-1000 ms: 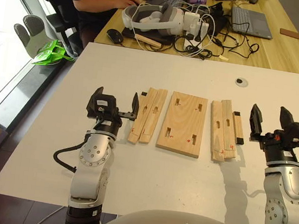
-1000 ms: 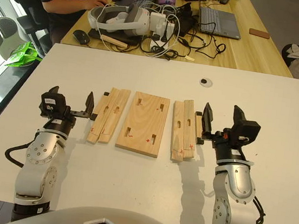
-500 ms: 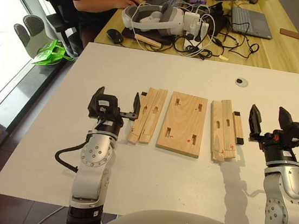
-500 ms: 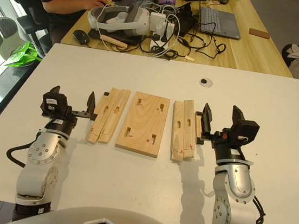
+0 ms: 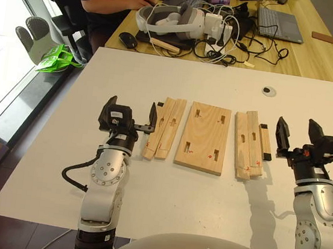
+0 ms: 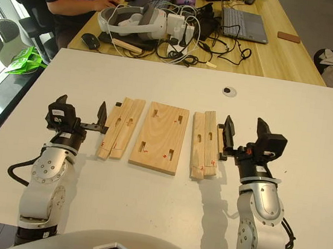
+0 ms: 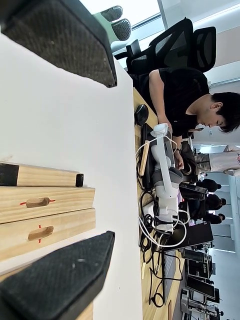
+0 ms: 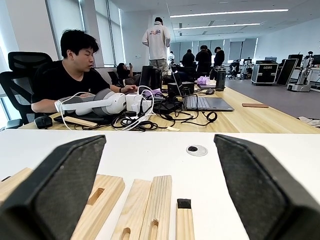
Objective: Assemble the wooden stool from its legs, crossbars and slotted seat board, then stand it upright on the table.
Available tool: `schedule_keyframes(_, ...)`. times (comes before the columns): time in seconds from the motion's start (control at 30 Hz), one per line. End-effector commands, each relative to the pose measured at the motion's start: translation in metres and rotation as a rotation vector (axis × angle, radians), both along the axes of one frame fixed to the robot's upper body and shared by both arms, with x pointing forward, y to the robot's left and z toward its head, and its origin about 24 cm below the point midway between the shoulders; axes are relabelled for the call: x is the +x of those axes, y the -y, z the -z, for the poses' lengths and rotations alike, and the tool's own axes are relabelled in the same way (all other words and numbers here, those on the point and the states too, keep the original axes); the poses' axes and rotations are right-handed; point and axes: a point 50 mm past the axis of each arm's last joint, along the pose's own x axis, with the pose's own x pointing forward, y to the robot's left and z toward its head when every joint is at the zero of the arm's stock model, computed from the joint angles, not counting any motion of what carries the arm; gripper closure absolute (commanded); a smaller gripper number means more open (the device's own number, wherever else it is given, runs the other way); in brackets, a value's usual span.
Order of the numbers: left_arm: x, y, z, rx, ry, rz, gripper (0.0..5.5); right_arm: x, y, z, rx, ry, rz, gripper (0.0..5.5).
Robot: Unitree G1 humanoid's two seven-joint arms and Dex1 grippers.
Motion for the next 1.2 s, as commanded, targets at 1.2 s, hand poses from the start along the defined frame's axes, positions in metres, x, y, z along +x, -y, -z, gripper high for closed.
schedule_keyframes(1.2, 0.061, 0.001, 0.050, 0.615, -0.520, 0.328, 0.10, 0.005, -0.007, -0.001, 0.026, -0.015, -0.026, 1.48)
